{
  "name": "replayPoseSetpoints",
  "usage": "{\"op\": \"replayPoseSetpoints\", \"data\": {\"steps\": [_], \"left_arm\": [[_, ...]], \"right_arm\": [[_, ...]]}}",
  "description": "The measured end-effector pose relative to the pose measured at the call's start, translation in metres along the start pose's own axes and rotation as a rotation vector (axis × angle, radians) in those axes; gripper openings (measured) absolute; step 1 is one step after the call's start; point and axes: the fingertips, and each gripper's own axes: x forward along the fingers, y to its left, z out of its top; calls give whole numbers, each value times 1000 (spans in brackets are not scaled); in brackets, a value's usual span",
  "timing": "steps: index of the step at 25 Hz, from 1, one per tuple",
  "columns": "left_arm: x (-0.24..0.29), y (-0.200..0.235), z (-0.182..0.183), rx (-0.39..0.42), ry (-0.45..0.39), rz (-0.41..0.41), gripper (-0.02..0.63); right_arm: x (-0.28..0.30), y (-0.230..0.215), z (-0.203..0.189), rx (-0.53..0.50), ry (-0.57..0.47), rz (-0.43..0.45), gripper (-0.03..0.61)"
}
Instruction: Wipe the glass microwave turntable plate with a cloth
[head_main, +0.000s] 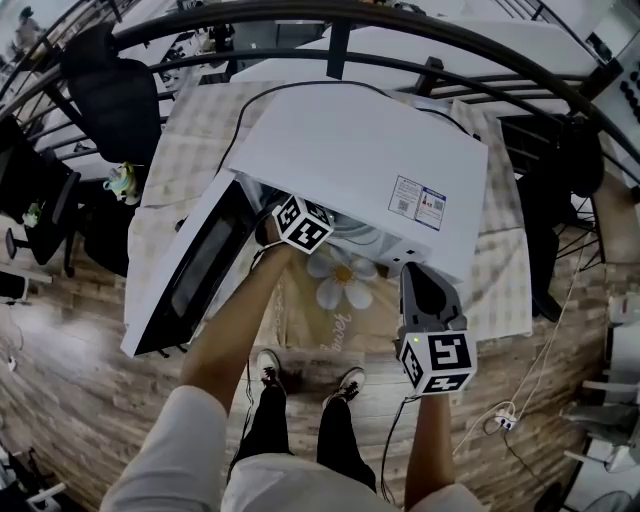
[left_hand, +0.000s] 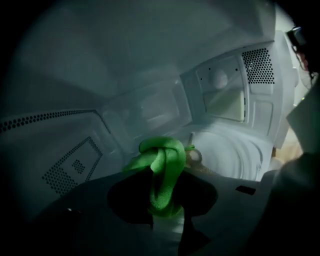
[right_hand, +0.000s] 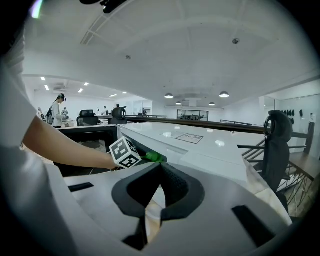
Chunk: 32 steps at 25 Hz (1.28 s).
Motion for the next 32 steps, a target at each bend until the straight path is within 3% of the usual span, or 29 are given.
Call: {"op": "replayPoseSetpoints", "data": {"steps": [7, 15, 20, 22, 24, 27, 30, 32], "left_arm": [[-13, -11, -6, -237, -17, -101, 124], [-50, -74, -6, -304, -1, -221, 121], [-64, -131, 22, -379, -58, -444, 123], [-70, -138, 34, -407, -107, -492, 123], [-73, -123, 41, -403, -172, -442, 123], [-67, -73, 39, -303, -220, -235, 124], [-51, -22, 27, -221, -176, -28, 124], [-36, 2, 19, -201, -123, 51, 124]], "right_arm": [[-2, -5, -6, -1, 7, -12, 15], [-28, -7, 11, -2, -17, -18, 14], [-36, -3, 17, -10, -22, -16, 14], [-38, 0, 17, -16, -19, -14, 15], [-40, 2, 16, -16, -19, -14, 15], [-38, 3, 14, -13, -18, -14, 15], [-32, 3, 7, -7, -8, -12, 15], [-27, 3, 0, -3, 4, -10, 14]]}}
